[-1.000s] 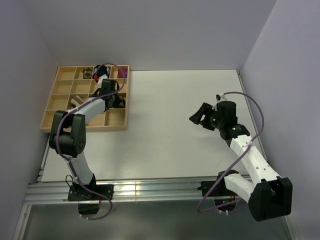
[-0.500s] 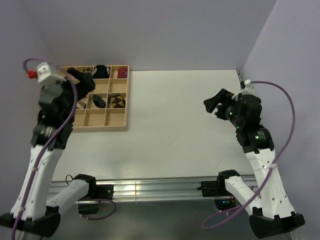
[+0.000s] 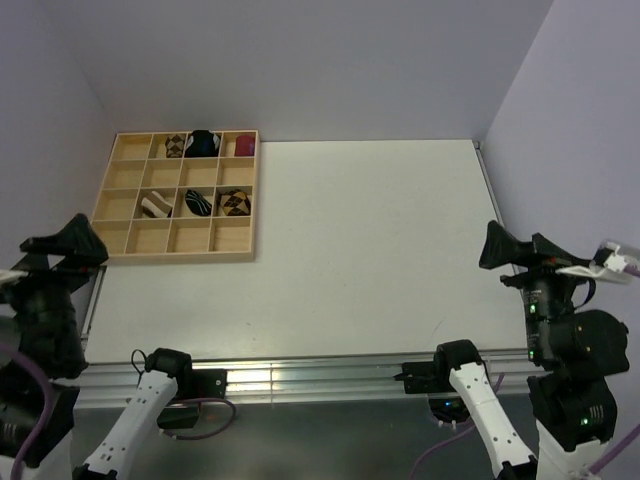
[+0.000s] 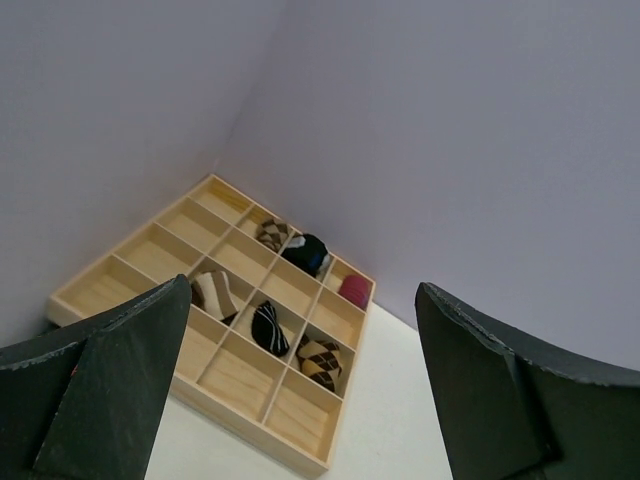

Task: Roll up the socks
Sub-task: Reset both arms

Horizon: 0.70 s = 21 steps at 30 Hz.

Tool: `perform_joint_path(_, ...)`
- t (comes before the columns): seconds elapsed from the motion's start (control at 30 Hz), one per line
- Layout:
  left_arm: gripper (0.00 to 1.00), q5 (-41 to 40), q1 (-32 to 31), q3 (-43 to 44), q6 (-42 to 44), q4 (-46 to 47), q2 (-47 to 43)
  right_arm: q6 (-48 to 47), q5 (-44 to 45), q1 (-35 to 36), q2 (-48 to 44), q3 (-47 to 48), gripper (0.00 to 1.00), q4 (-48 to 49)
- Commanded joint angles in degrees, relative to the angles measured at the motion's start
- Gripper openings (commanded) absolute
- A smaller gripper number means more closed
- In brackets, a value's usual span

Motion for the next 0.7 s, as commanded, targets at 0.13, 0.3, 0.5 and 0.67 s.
perform_joint_path(0.13, 0.99, -8.78, -1.07, -0.68, 2.00, -3.88, -7.44, -3.86, 5.21, 0.93, -4.45, -5.65, 0.98, 2.17)
perform_joint_path(0.3, 0.99, -12.92, -3.09, -4.91, 1.48, 1.38, -9.72, -3.67, 4.67, 0.93, -5.07, -6.88, 0.98, 3.40)
perform_joint_path(0.5, 0.99, -13.18, -4.24, -8.60, 1.57, 4.04, -10.78, -3.85, 5.20, 0.94, -4.90, -7.32, 0.99, 4.10)
perform_joint_path(0.67, 0.98, -11.95, -4.24, -10.89, 0.95, 3.60, -10.96, -3.59, 5.03, 0.94, -4.72, -7.41, 0.99, 5.51)
